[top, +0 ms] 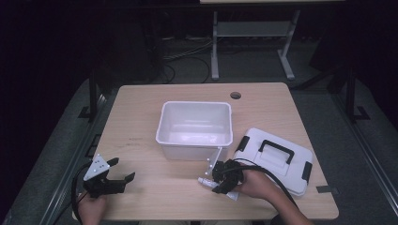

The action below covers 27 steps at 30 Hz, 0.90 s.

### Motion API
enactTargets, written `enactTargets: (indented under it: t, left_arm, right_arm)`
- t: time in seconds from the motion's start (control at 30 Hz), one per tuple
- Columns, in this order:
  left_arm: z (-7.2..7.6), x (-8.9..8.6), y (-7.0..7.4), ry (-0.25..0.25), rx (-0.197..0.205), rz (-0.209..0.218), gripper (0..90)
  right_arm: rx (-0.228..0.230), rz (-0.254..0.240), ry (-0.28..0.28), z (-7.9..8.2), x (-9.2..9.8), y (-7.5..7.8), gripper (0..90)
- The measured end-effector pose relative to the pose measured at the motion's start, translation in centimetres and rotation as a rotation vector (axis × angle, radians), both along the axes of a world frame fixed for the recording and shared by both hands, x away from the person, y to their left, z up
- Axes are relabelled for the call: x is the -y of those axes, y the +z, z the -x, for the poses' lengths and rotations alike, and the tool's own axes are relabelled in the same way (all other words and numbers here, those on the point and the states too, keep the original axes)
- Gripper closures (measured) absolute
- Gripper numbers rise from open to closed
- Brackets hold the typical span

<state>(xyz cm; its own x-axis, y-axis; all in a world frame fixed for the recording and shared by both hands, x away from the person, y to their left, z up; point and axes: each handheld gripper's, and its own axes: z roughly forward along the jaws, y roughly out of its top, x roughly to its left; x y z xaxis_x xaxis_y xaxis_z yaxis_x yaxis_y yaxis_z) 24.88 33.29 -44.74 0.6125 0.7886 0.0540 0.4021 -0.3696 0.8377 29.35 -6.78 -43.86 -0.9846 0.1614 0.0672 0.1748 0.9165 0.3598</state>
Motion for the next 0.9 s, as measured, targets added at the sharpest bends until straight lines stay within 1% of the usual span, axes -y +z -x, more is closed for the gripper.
enactTargets:
  t: [0.07,0.23,0.37,0.5,0.7,0.73,0.77,0.9]
  left_arm:
    - [0.0,-0.02,0.0,0.001,-0.001,0.0,13.4]
    - [-0.03,-0.03,-0.01,0.0,-0.001,-0.001,13.4]
    - [0.0,-0.07,0.01,0.0,-0.001,-0.001,13.4]
    - [0.0,-0.13,0.01,0.003,-0.001,0.0,13.4]
    - [0.0,-0.1,0.02,0.0,0.001,-0.002,13.4]
    - [-0.01,-0.1,0.03,0.0,0.0,-0.002,13.4]
    - [-0.01,-0.1,0.02,0.001,0.0,-0.002,13.4]
    - [-0.03,-0.05,0.0,-0.001,0.0,-0.002,13.4]
  right_arm:
    - [0.001,0.012,0.005,-0.1,0.08,0.03,66.4]
    - [0.0,0.019,0.003,-0.18,0.06,0.06,65.9]
    - [0.002,0.03,0.017,-0.19,-0.28,-0.09,65.8]
    - [0.005,0.031,0.022,-0.22,-0.34,-0.17,68.5]
    - [0.014,0.035,0.033,-0.21,-0.26,-0.08,69.9]
    - [0.019,0.034,0.03,-0.18,-0.21,-0.01,70.0]
    - [0.012,0.026,0.034,-0.19,-0.06,0.19,70.1]
    - [0.007,0.016,0.034,-0.19,0.21,0.72,70.2]
